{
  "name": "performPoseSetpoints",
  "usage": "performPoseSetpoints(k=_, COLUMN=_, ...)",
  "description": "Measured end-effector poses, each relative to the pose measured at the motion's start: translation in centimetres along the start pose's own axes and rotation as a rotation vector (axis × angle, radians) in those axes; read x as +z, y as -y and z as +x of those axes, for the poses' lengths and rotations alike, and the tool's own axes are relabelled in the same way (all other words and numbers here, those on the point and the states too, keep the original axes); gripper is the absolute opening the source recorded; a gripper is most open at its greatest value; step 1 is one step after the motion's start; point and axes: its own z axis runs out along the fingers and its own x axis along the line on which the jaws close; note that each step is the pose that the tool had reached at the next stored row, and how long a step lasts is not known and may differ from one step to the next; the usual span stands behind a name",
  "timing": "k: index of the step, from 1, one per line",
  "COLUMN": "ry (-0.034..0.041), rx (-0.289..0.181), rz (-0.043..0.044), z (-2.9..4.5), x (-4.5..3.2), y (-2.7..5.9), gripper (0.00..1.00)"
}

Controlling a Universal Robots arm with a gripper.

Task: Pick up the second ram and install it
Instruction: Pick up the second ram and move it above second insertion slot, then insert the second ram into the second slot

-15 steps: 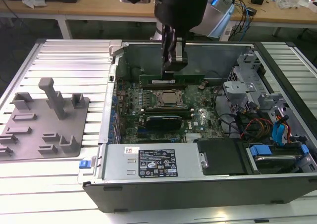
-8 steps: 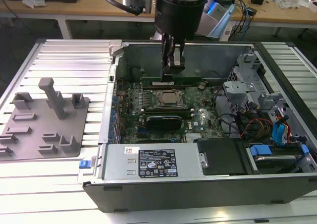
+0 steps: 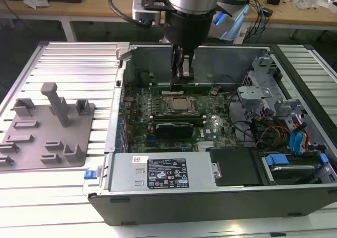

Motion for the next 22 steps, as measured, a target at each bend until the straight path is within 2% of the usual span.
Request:
performPoseSetpoints(k=2, ry=0.0002, rx=0.0, rz=0.0001, z=-0.53, x=0.46, y=0.03, gripper=0.09)
performPoseSetpoints(k=5, ry=0.0002, rx=0.004, rz=0.0001, z=-1.2, x=0.72, y=0.06, gripper=0.09)
performPoseSetpoints(k=22, ry=0.0006, rx=0.004, rz=0.0003, z=-1.6, x=0.79, y=0.07, gripper=0.09)
